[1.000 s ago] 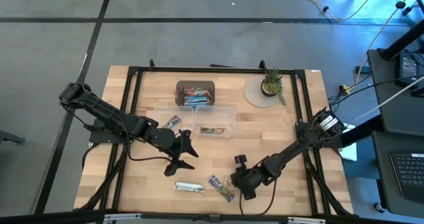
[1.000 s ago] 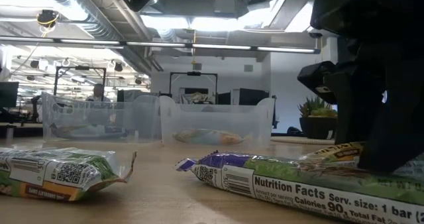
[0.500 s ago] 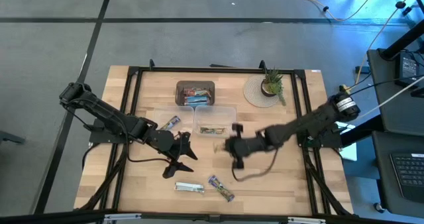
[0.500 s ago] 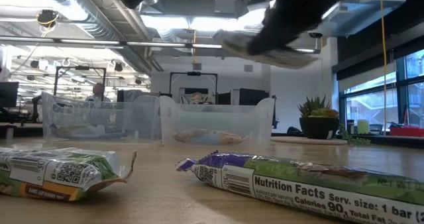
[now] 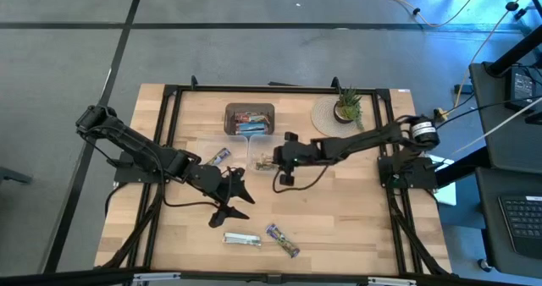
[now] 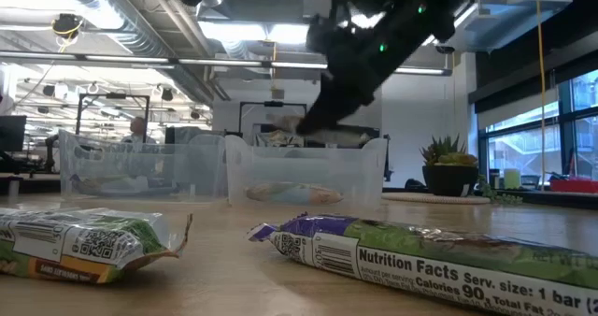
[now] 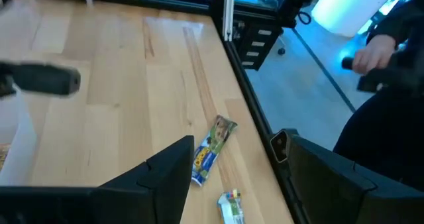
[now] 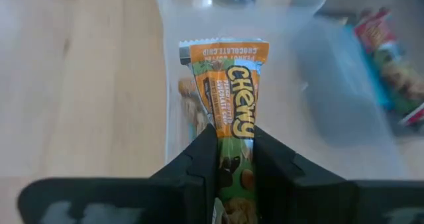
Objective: Pick and place Granola Bars by type
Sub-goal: Put the yellow granola bar into the right transparent bin
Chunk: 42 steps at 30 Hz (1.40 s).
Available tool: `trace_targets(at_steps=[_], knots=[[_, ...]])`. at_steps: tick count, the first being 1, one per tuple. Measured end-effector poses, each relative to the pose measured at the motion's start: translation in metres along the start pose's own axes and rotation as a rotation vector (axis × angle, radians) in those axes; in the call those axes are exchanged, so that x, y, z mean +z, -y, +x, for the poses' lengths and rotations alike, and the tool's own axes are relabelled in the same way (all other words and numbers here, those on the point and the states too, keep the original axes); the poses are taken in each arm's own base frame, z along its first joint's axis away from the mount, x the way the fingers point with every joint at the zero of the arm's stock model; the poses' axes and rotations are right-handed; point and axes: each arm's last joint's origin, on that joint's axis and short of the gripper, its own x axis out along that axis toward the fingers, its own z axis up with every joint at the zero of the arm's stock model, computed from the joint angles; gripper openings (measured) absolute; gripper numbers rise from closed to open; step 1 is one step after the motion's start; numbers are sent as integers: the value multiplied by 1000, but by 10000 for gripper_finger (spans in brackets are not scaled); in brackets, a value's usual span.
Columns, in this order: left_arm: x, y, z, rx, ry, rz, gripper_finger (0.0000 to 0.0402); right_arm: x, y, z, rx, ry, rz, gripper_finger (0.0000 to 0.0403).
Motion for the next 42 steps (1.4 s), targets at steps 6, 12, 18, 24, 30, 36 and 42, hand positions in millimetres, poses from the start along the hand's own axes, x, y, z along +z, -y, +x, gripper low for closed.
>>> trace_targets(at_steps=[6, 12, 18, 24, 30, 36, 42], knots=[[3, 1, 0, -13, 33, 0, 234, -8, 6, 15, -12, -38, 11, 80], [5, 2, 0, -21, 52, 0, 233, -10, 6, 15, -8, -51, -6, 81], [5, 2, 0, -19, 53, 0, 234, -10, 6, 15, -5, -52, -40, 108], [5, 2, 0, -18, 53, 9, 232, -9, 8, 14, -40, -54, -40, 172], [1, -1, 0, 45, 26, 60, 231, 20, 9, -15, -39, -29, -40, 201], [-1, -1, 2, 63, 17, 21, 231, 37, -20, -53, 41, -25, -39, 203], [-13, 10, 14, 61, -23, 64, 231, 28, -57, -80, 115, -76, -1, 204]])
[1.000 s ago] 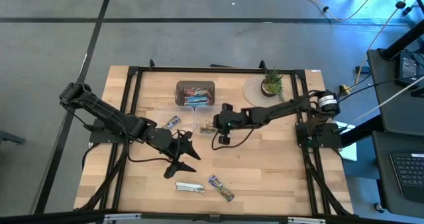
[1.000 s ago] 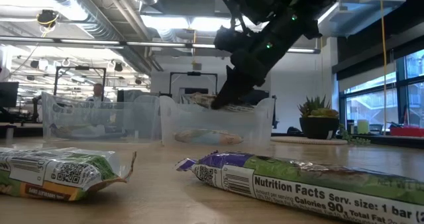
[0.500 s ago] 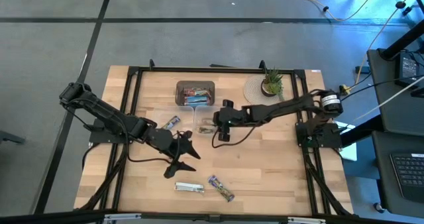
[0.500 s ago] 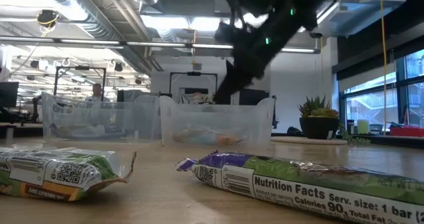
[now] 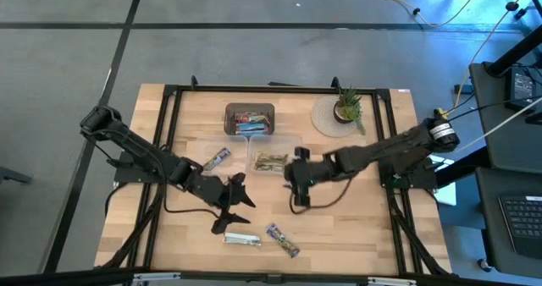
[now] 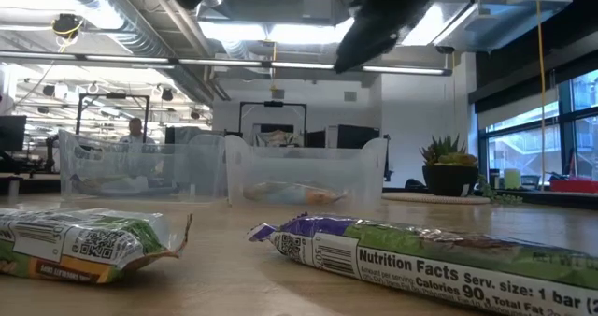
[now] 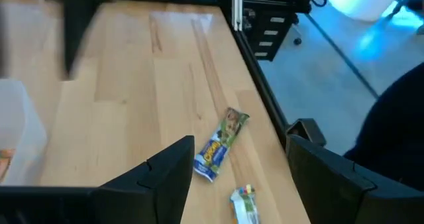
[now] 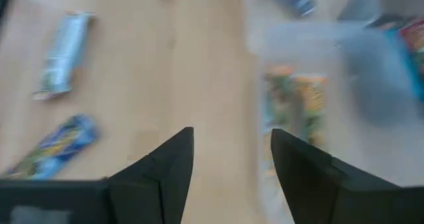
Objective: Pick and place Granola Bars by type
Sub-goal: Put the yellow granola bar into the right transparent bin
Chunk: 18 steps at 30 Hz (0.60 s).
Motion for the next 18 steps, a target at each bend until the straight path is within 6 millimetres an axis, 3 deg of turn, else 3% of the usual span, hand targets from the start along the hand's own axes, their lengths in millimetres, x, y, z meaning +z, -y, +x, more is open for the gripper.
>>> trace_targets(at_steps=[8, 18], knots=[[-23, 18, 20, 144, -41, 141, 231, -15, -49, -13, 24, -12, 33, 204], [-61, 58, 48, 198, -119, 240, 231, -26, -77, -19, -25, 18, 129, 204]])
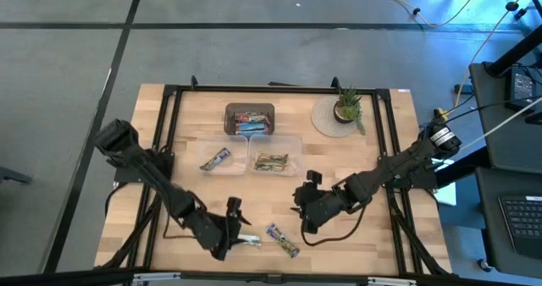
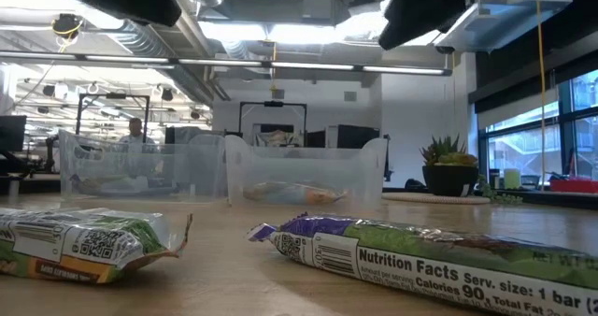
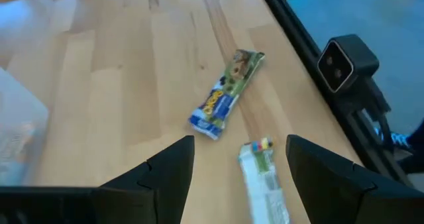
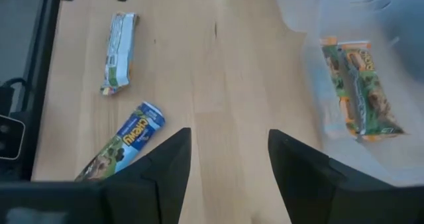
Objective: Pick and place Granola Bars by type
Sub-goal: Put the yellow granola bar into the right transparent bin
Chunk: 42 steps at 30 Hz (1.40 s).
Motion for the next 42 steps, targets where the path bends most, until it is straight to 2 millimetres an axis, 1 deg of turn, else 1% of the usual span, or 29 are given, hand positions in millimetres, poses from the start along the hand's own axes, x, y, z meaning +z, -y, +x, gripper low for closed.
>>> trace_targets(at_steps=[4, 8, 13, 15, 24, 29, 33, 42], knots=[[-3, 19, 17, 44, -23, 9, 231, -4, -4, 6, -5, -16, 17, 204], [-8, 30, 32, 47, -71, -35, 231, -8, -6, 14, -19, -38, 42, 204], [-22, 33, 45, 96, -184, -100, 231, -14, -9, 23, -29, -58, 41, 204], [-25, 35, 48, 83, -206, -121, 231, -14, -10, 23, -29, -62, 39, 204], [-44, 38, 62, 53, -313, -97, 231, -13, -10, 23, -21, -48, 46, 204], [-50, 39, 65, 72, -349, -161, 228, -13, -10, 23, -20, -47, 45, 204], [-50, 38, 65, 79, -358, -192, 207, -13, -10, 23, -20, -47, 41, 204], [-52, 37, 65, 112, -350, -182, 133, -13, -10, 23, -22, -50, 32, 204]])
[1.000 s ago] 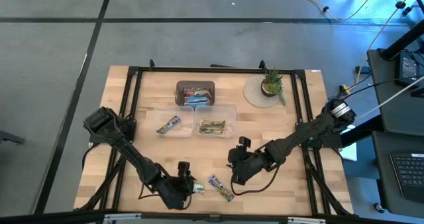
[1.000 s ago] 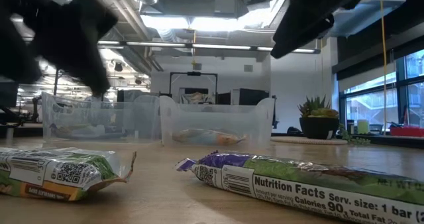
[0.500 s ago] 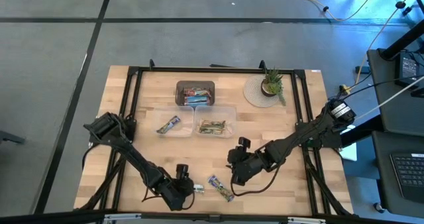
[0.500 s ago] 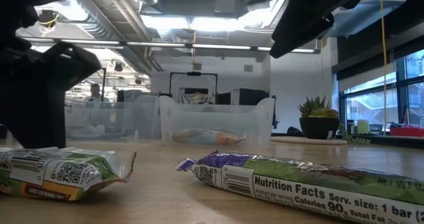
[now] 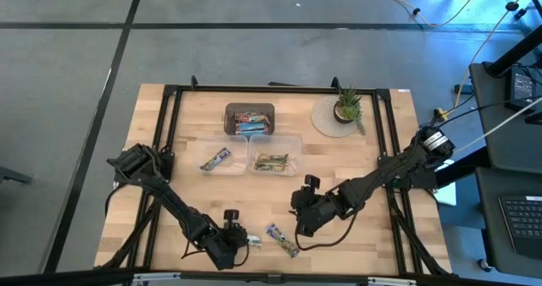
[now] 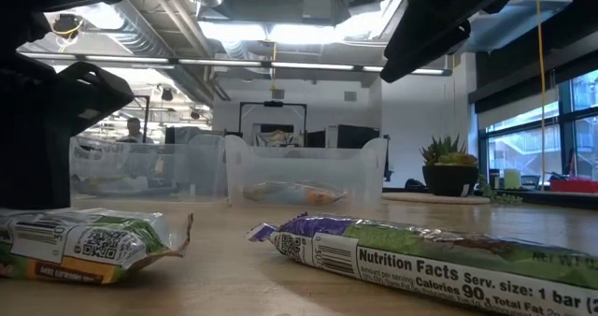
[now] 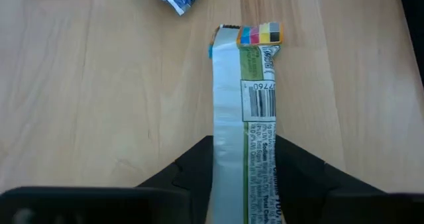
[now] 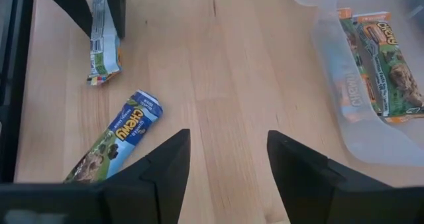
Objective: Pick and place Granola Bars by type
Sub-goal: Put the yellow granola bar into the right transparent bin
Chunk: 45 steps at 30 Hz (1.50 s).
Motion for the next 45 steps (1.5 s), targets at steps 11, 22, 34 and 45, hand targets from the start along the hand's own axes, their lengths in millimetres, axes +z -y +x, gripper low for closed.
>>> trace_targets(at_steps=[11, 22, 34, 45], knots=[[2, 0, 0, 5, 35, 26, 80, 0, 0, 0, -13, 8, -30, 204], [64, -33, -44, 113, 229, 25, 77, 1, 2, 1, -17, 9, -46, 204], [123, -148, -92, 276, 319, -48, 76, -10, 2, -2, -56, -66, -28, 204], [129, -229, -49, 266, 161, -92, 77, -10, 1, -3, -52, -64, -16, 204]])
